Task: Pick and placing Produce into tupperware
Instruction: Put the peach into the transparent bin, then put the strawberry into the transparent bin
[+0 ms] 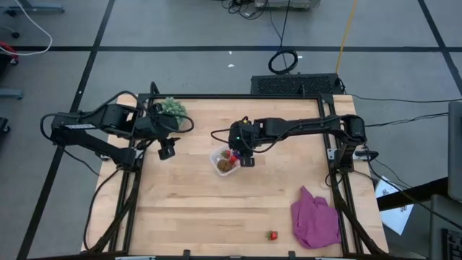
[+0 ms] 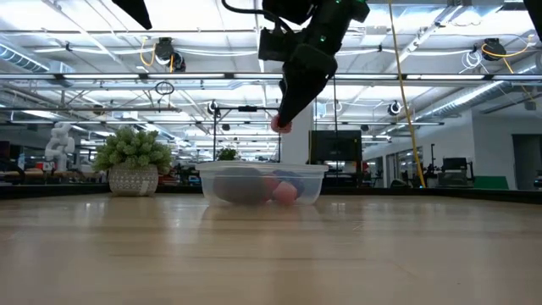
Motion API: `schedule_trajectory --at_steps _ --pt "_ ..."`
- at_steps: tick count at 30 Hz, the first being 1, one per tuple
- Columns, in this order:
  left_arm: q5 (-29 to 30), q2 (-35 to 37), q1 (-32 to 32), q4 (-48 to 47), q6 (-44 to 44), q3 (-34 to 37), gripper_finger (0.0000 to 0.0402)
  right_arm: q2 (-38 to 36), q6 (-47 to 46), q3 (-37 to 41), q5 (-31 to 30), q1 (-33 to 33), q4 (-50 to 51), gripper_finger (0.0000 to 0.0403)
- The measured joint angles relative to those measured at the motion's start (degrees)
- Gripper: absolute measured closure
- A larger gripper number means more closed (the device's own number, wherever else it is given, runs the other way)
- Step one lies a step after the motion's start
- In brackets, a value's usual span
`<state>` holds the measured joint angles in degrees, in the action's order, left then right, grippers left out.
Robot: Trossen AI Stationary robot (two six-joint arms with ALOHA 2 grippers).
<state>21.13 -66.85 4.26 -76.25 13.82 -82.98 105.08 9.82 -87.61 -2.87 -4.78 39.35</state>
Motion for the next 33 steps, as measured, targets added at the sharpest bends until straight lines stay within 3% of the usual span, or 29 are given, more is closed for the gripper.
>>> schedule_trajectory --at_steps 21,26,33 --pt "-0.01 0.00 0.00 0.00 0.07 0.00 0.0160 2.71 1.49 0.04 2.63 0.02 -3.08 0.0248" --pt "-0.01 0.00 -0.01 0.07 1.61 0.00 0.0160 1.30 4.14 -0.08 -2.53 0.64 -1.38 0.0248" --pt "-0.05 -3.23 1.66 0.28 6.89 0.00 0.0160 -6.23 1.19 -3.69 -13.45 4.44 11.82 0.0248"
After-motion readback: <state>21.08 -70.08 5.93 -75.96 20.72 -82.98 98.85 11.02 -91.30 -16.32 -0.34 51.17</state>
